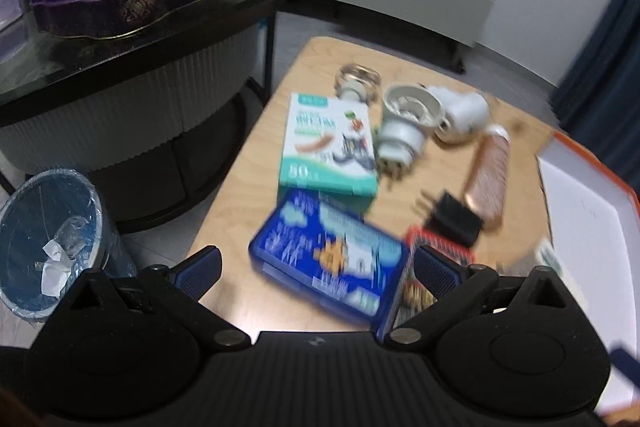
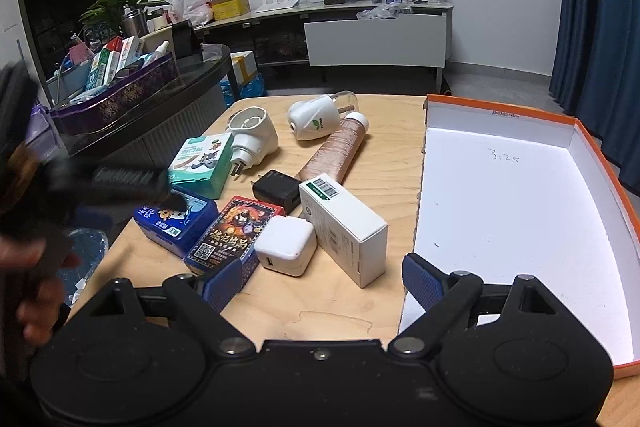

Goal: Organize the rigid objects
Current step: 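Move the left tool toward the blue toothpick case and open it, then grasp the blue case with the left tool while the right tool grasps the white barcode box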

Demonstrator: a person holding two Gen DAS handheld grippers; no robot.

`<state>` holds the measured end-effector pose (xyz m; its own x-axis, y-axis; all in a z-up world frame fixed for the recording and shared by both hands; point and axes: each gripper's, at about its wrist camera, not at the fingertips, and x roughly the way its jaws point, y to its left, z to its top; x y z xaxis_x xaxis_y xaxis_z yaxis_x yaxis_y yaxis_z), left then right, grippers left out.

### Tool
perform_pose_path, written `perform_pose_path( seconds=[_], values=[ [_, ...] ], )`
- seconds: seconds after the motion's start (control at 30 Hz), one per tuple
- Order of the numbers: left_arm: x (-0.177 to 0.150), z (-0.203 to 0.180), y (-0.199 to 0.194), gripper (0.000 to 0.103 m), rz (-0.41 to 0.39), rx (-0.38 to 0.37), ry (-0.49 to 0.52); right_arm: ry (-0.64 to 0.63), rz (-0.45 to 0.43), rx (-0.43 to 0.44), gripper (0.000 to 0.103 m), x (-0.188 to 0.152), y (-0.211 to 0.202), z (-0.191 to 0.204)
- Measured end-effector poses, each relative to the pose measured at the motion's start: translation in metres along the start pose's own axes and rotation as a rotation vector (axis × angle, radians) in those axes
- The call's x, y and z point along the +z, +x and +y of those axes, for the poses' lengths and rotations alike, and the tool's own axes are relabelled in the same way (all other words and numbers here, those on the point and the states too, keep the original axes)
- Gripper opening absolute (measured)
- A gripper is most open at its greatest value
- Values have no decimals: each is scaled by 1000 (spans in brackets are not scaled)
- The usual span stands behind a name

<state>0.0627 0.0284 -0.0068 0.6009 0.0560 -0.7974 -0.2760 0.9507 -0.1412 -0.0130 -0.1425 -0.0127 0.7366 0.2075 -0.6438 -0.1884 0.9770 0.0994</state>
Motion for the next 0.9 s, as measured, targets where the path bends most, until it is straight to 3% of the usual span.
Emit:
perform_pose_path(
  seconds=[0.17, 0.4, 0.67, 0.9],
  values=[
    [18, -7, 28, 103, 54, 85, -53, 12, -11, 12, 102, 1, -3, -3],
    [-2, 8, 34, 103, 146, 93, 26, 32, -17, 16, 102, 0, -4, -12],
    [-23, 44, 10, 103, 83, 72, 49, 66, -6, 40, 102, -1, 4, -15],
    [-18, 32, 24, 103, 61, 84, 101, -18, -2, 44, 102, 2, 5, -9]
  ],
)
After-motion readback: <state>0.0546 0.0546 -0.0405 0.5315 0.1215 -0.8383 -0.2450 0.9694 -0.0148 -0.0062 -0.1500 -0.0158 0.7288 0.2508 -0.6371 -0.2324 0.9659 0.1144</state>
